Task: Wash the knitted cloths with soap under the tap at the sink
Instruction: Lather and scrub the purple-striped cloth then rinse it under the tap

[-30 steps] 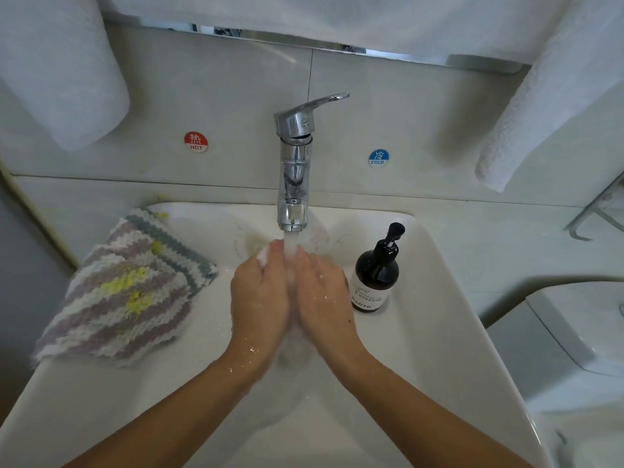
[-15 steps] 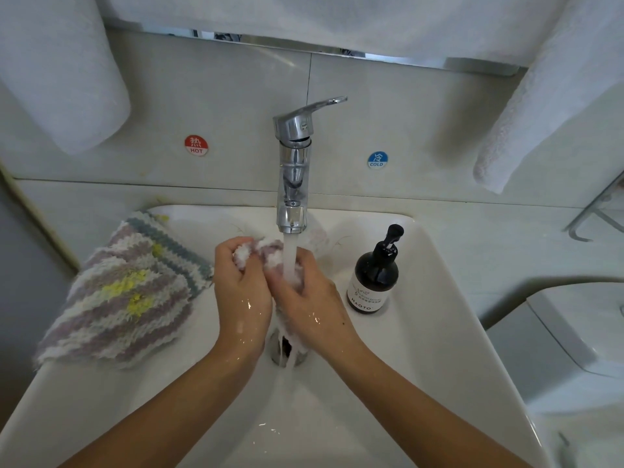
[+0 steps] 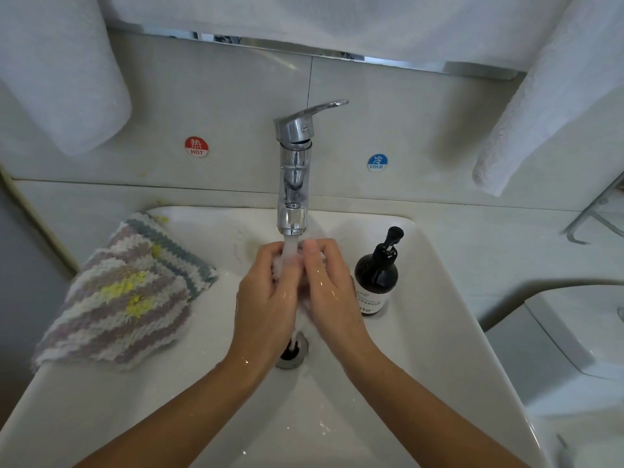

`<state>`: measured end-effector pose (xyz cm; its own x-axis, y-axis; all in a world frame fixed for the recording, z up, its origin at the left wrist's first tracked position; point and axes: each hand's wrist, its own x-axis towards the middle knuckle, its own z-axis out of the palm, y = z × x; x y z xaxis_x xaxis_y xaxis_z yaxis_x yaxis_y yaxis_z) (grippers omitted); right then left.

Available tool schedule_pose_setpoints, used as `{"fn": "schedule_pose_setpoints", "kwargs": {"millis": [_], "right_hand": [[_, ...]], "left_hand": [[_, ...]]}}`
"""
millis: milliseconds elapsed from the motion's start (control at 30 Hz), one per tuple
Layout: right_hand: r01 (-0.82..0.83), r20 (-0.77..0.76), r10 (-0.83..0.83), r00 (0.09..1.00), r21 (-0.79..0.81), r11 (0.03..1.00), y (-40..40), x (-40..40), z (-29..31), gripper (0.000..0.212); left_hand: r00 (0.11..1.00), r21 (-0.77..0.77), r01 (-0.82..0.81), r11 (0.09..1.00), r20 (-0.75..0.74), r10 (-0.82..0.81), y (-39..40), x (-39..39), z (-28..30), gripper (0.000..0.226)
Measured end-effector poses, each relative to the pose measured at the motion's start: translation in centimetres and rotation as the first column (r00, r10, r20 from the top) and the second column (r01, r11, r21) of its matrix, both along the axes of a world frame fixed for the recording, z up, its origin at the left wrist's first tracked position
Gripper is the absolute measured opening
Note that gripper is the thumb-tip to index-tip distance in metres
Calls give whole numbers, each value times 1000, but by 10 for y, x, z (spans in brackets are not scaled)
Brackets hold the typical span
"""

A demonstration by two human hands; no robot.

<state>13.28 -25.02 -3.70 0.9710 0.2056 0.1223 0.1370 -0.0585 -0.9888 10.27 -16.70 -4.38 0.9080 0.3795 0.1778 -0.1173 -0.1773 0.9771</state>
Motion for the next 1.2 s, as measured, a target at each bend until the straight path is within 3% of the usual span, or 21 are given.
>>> {"fn": "schedule_pose_setpoints", "kwargs": {"millis": [133, 267, 400, 533, 767, 900, 1100, 1200], "right_hand": [[85, -60, -83, 995, 31, 996, 4, -1, -4, 36], [116, -32, -115, 993, 33, 993, 8, 1, -8, 44], [108, -98, -101, 990, 70, 992, 8, -1, -5, 29], [17, -176, -8, 984, 50, 999, 7, -2, 1, 20], [-100, -141, 83, 986, -117, 988, 8, -7, 0, 21], [-102, -90, 89, 992, -156, 982, 9, -7, -3, 40], [-72, -44, 67, 997, -134, 988, 8, -6, -6, 22], [-82, -78, 79, 994, -37, 996, 5, -6, -1, 32]], "left_hand": [[995, 5, -9, 1000, -97, 10, -2, 2, -8, 41], [993, 87, -93, 992, -67, 98, -1, 3, -4, 31], [990, 87, -139, 986, 4, 139, 1, 6, -1, 37], [979, 17, -195, 981, 67, 193, 4, 6, 3, 33], [920, -161, -355, 921, 117, 375, 17, 12, 8, 32], [874, -168, -449, 878, 122, 470, 26, 18, 9, 30], [923, -174, -367, 914, 58, 382, 25, 18, 2, 21], [968, -161, -242, 957, 21, 248, 14, 11, -1, 12]]}}
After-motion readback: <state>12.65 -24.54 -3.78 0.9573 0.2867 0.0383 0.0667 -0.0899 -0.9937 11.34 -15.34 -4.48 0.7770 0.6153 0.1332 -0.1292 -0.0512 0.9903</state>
